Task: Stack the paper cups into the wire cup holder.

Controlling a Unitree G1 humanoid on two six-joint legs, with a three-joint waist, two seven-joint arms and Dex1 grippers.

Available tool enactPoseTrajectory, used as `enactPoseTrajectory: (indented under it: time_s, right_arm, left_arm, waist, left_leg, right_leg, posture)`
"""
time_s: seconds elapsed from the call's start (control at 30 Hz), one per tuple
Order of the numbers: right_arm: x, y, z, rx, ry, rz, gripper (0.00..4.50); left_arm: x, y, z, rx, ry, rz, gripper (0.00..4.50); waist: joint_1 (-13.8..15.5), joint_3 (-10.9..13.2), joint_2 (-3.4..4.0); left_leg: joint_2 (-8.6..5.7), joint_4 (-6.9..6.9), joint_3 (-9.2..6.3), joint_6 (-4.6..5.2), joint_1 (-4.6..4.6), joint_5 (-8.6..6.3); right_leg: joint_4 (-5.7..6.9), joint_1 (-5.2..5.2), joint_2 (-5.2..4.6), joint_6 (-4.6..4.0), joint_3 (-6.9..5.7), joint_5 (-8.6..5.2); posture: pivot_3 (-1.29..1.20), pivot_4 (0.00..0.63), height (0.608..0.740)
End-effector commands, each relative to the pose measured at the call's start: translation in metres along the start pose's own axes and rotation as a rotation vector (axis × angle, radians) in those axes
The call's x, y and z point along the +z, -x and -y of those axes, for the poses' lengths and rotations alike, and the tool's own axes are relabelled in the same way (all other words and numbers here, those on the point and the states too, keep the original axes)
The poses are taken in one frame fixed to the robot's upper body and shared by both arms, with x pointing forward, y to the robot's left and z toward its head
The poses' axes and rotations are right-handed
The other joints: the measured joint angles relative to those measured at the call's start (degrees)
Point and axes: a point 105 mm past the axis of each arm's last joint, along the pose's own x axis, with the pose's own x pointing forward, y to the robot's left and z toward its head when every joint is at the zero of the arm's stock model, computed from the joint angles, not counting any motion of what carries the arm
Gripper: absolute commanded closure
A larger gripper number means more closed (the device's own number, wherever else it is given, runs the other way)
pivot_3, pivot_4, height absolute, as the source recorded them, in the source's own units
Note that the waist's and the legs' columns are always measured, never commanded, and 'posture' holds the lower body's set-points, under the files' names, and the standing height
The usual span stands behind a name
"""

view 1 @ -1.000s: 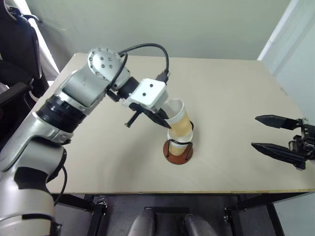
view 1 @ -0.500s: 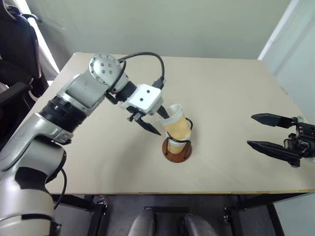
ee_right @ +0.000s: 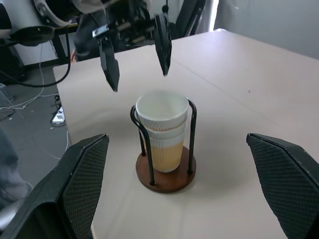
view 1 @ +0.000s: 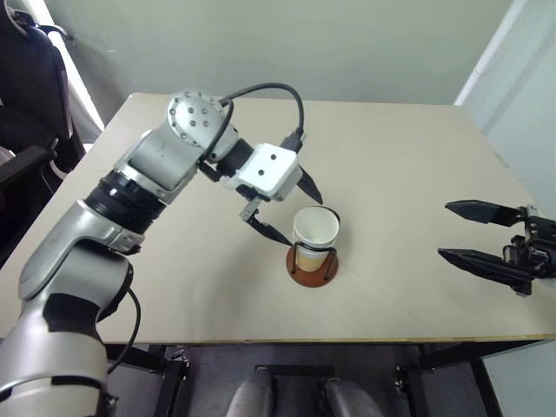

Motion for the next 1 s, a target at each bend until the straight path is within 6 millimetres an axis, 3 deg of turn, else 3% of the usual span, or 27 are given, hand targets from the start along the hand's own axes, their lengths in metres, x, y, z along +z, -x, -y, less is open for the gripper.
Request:
enactPoseTrajectory:
  time_s: [0.03,0.17,0.3,0.4,0.53,0.57,0.63,0.83,1.0]
  right_arm:
    - [0.005,-0.002,0.001,-0.002,0.032,0.007,0.0]
    - [0.006,-0.002,0.0,0.0,0.035,0.003,0.0]
    - [0.006,0.0,-0.002,0.005,0.033,0.002,0.0]
    - [0.002,0.002,-0.003,0.026,0.021,-0.022,0.0]
    - [-0.002,0.006,0.0,0.052,-0.006,-0.065,0.0]
    - [-0.005,0.01,0.005,0.049,-0.02,-0.1,0.0]
    - [-0.009,0.016,0.016,0.037,-0.03,-0.159,0.0]
    - [-0.008,0.033,0.034,0.043,-0.016,-0.203,0.0]
    - [-0.003,0.046,0.051,0.027,0.012,-0.226,0.0]
  left_arm:
    - [0.017,0.008,-0.004,0.011,-0.035,0.061,0.05]
    - [0.019,0.012,-0.006,0.033,-0.041,0.06,0.05]
    - [0.027,0.045,-0.018,0.166,0.037,0.117,0.05]
    - [0.011,0.083,-0.016,0.336,0.212,0.154,0.05]
    - [-0.032,0.108,0.031,0.403,0.488,0.102,0.05]
    - [-0.054,0.119,0.056,0.469,0.612,0.092,0.05]
    - [-0.078,0.132,0.092,0.578,0.774,0.08,0.05]
    - [-0.083,0.136,0.136,0.663,0.931,0.122,0.05]
    - [-0.08,0.141,0.154,0.71,1.013,0.153,0.05]
  waist:
    - [-0.01,0.0,0.0]
    - [-0.01,0.0,0.0]
    - [-0.1,0.0,0.0]
    - [-0.24,0.01,0.03]
    - [-1.23,-0.15,0.3]
    - [-1.47,-0.16,0.34]
    - [-1.72,-0.17,0.48]
    - [-0.67,-0.04,0.13]
    - [-0.43,-0.05,0.15]
  left_leg:
    - [0.0,0.0,0.0,0.0,0.0,0.0]
    - [0.0,-0.02,0.01,0.0,0.0,0.0]
    - [0.0,-0.02,0.02,0.0,0.0,0.0]
    - [0.01,-0.05,0.03,0.0,0.02,0.0]
    - [0.01,-0.22,0.07,-0.02,0.11,0.0]
    - [0.01,-0.24,0.1,-0.06,0.17,0.01]
    - [0.01,-0.29,0.1,-0.13,0.17,0.06]
    - [0.06,-0.26,0.03,-0.19,0.03,0.14]
    - [0.01,-0.25,0.05,-0.19,0.11,0.14]
  right_leg:
    - [-0.01,0.0,-0.01,0.0,0.0,0.0]
    - [0.0,-0.01,0.0,0.01,0.0,-0.01]
    - [0.0,-0.02,0.0,0.01,0.0,-0.01]
    - [0.0,-0.03,0.0,0.01,0.0,-0.01]
    - [-0.02,-0.06,0.0,-0.05,0.08,-0.06]
    - [0.0,-0.05,0.0,-0.1,0.1,-0.13]
    - [0.05,-0.13,0.01,-0.12,0.13,-0.16]
    - [0.12,-0.27,0.04,-0.27,0.03,-0.15]
    - [0.14,-0.21,-0.01,-0.48,0.04,-0.06]
  posture:
    - [0.0,0.15,0.74]
    - [0.0,0.15,0.74]
    - [0.0,0.15,0.74]
    - [0.0,0.15,0.74]
    - [0.0,0.15,0.74]
    - [0.0,0.15,0.74]
    - [0.0,0.15,0.74]
    - [0.0,0.15,0.74]
    - [0.0,0.15,0.74]
